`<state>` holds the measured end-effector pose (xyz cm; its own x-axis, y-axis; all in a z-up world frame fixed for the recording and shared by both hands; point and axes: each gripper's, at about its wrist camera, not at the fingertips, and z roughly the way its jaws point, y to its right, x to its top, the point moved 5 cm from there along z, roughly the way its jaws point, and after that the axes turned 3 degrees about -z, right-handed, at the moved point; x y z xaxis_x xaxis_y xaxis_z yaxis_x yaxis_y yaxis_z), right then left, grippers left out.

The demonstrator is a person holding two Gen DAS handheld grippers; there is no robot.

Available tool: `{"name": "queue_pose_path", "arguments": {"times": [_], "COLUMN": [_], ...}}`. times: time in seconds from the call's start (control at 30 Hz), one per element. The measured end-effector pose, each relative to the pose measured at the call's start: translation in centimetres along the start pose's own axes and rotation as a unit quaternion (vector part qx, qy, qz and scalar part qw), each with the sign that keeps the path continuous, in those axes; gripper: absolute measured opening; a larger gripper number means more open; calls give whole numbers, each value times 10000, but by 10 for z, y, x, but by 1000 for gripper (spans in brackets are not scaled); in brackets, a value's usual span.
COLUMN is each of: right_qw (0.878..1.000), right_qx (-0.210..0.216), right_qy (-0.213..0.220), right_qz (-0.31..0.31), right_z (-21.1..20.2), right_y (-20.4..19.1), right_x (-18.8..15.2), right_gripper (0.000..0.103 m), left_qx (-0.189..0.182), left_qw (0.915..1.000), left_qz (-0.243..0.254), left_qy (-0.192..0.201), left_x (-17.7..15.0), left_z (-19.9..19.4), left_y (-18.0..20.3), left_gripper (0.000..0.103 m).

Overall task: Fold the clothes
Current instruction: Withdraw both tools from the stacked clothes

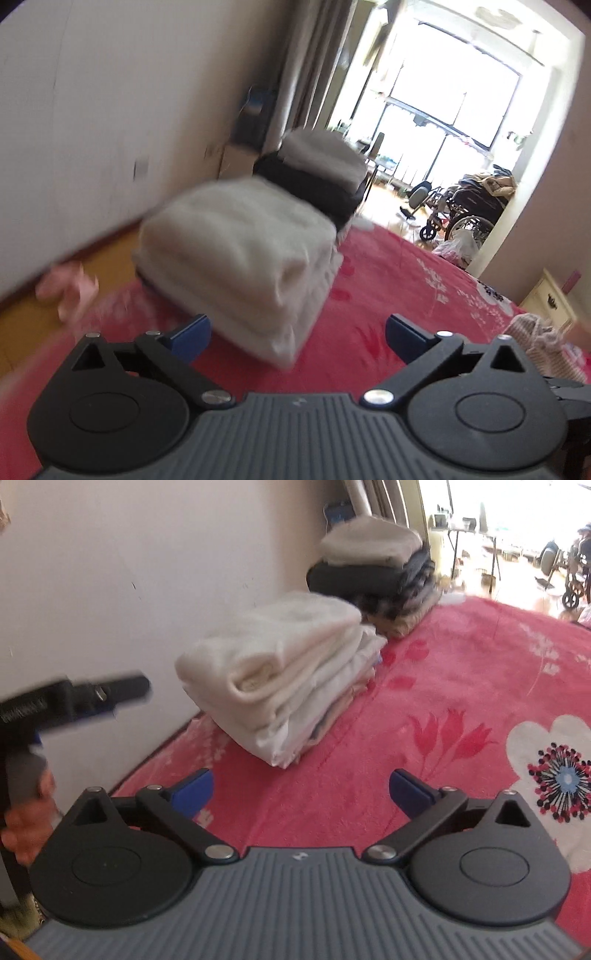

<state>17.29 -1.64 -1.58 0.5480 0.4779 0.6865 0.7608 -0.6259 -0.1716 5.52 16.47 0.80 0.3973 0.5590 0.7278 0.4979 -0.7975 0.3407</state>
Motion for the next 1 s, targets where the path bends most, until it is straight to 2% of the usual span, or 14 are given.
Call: {"name": "queue_pose_path", "arguments": {"times": [0.07,0.2,0.33,0.47,0.73,1.0], "right_qw": [9998,9983,9969,9946,9926,9928], "right_qx": [-158,-472,-751,-994,-1109,-1140], "right_qy": [115,321,207,254,255,187], "right_qz": [42,119,101,182,429,307], "right_z": [-8,-23,-31,-42,-55,-55], "right_y": [-5,-15,-24,-33,-49,-72], "right_x": [-3,-11,-18,-23,-29,-37], "right_gripper": [102,102,102,102,102,102], "left_qx": [163,536,787,894,1141,1573], "left_qw": [9998,9981,9952,9942,9920,9845], "left_qz": [52,248,554,588,547,759], "left_qy": [-37,146,202,91,-38,125], "left_x": [-5,-18,-30,-39,-48,-46], "left_z": [-3,-12,-17,-19,-31,-48], "left_y": [1,2,8,7,-2,-11], "left_gripper": [101,102,102,103,103,103]}}
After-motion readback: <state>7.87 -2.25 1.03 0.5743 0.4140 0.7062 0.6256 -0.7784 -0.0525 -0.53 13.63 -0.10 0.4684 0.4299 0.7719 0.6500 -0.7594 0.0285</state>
